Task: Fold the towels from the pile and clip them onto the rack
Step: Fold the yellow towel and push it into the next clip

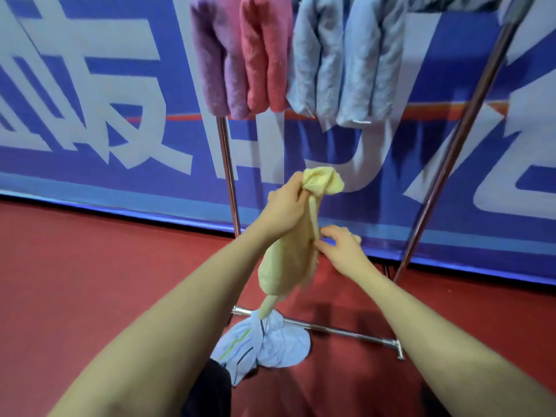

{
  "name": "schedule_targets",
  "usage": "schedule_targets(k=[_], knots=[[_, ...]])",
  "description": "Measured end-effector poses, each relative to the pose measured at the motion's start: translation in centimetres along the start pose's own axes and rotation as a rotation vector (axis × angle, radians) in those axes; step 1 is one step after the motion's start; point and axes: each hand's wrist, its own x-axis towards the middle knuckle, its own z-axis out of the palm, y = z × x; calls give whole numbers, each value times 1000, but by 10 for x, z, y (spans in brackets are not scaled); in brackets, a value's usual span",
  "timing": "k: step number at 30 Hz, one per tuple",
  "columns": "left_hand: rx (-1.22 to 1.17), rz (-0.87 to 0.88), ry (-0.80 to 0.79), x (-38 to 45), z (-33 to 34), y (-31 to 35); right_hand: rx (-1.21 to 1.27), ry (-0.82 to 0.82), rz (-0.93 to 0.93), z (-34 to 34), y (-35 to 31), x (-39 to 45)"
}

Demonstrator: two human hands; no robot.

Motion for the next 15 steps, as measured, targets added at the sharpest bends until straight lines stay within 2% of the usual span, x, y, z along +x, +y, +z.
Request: schedule_targets(k=[6,9,15], knots=[[317,39,144,0,-39,35,266,201,-78,-52,-52,-5],[343,73,199,-10,-50,42,316,320,-118,-72,-74,-5],[506,267,76,-27,-52,56,395,472,-137,-99,-111,0]])
